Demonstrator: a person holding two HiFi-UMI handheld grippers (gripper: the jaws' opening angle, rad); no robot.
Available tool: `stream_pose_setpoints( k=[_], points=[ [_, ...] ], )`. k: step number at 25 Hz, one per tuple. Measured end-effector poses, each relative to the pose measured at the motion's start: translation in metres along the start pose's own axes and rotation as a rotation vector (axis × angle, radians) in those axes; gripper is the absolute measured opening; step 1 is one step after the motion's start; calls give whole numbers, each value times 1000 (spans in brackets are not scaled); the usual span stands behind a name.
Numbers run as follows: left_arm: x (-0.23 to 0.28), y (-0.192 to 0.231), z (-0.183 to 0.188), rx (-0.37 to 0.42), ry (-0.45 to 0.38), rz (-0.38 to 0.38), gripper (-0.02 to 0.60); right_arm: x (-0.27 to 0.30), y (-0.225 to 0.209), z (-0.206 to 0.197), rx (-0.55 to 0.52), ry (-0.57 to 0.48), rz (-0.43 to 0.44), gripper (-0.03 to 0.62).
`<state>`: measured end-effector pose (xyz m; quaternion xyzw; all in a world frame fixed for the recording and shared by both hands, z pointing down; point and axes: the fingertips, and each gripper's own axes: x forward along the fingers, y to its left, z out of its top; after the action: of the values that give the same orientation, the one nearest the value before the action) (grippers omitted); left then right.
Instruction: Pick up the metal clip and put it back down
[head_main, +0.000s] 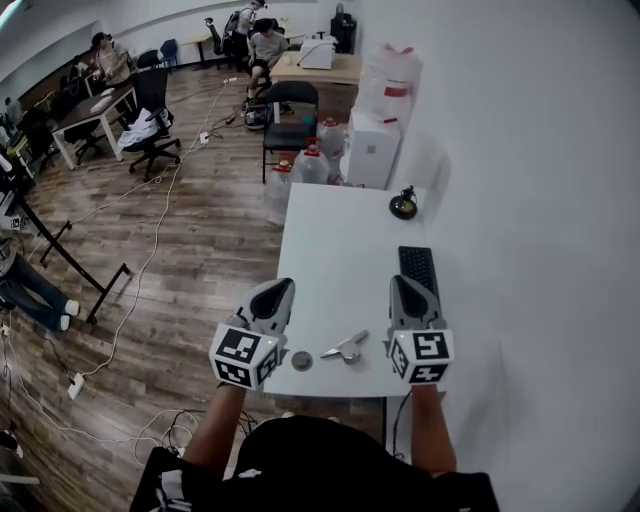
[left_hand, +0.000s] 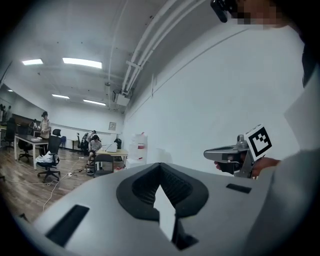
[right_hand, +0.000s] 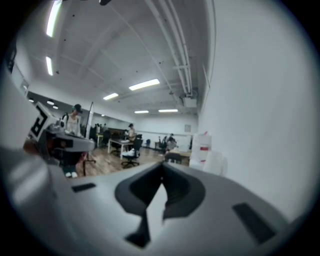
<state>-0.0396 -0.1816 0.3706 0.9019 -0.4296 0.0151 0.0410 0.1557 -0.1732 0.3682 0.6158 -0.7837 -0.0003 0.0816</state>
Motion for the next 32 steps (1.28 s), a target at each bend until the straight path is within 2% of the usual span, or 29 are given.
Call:
stream_pose_setpoints(
  k=[5,12,17,28,32],
  points=[
    [4,-3,9,43,-8,16,21,-2,0,8,1,-31,-2,35],
    [3,-13,23,48,-52,1,21,-2,-2,7,23,-44,-19,35],
    [7,-15,20,82,-44,7,21,1,-2,4,23,-44,-15,35],
    [16,-14,22,61,-49,3,21,7,-7,0,25,-33,-14,35],
    [16,-14,19,55,-25,2,21,10,-5,0,24,-29,-8,35]
  ],
)
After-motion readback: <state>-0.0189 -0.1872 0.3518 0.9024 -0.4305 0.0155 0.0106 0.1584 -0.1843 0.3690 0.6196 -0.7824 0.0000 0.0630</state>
